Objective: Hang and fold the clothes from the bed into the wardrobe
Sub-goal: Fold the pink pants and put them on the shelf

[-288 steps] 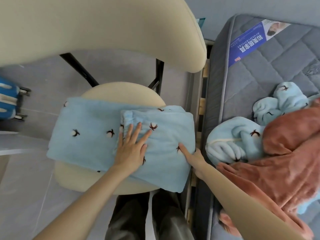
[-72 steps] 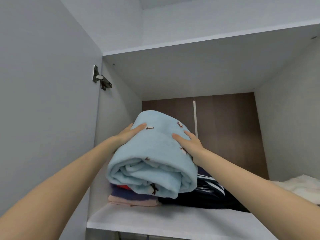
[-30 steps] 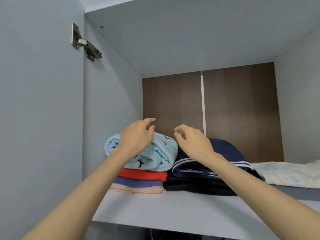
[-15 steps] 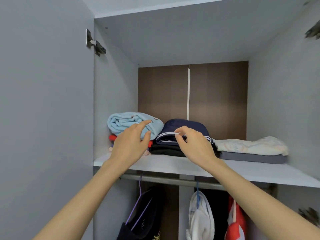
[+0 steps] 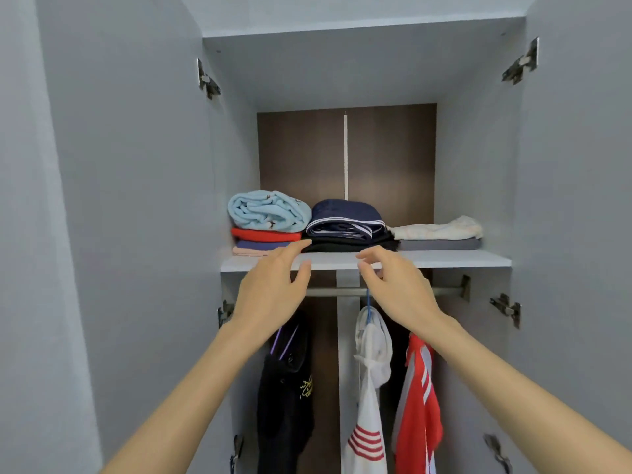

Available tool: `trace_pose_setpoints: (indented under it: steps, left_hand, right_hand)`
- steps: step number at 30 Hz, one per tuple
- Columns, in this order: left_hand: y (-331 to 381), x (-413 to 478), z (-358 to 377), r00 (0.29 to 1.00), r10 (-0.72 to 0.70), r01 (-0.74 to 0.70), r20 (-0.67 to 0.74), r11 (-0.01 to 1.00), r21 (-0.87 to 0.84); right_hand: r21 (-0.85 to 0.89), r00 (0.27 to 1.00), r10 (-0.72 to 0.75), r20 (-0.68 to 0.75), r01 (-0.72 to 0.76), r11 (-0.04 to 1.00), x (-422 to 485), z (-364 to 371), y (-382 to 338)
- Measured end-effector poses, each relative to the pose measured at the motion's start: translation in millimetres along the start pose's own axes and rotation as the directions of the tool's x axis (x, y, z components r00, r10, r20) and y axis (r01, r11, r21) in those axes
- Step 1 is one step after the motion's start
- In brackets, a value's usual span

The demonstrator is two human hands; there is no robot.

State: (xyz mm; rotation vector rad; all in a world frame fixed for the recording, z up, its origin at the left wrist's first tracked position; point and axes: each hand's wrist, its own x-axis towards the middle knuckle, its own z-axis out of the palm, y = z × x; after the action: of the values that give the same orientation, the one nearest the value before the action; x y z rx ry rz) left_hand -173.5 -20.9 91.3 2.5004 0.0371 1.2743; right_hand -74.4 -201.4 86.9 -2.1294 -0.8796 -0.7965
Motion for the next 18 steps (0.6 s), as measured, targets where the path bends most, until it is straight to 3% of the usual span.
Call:
trace_pose_setpoints:
  steps: [10, 18]
  left_hand:
    - [48, -131, -34, 0.977, 0.092, -0.07, 0.193, 0.991, -0.118]
    - [138, -223, -4, 0.895, 0.265, -0.141, 0.359, 0.932, -0.335]
  right_hand:
    - [-0.114, 0.973, 0.229, 0.003, -0.228, 0.967, -169, -65, -45]
    - [-0.218, 0.892, 0.446, -0.077, -0.452, 0.865, -316, -145, -31]
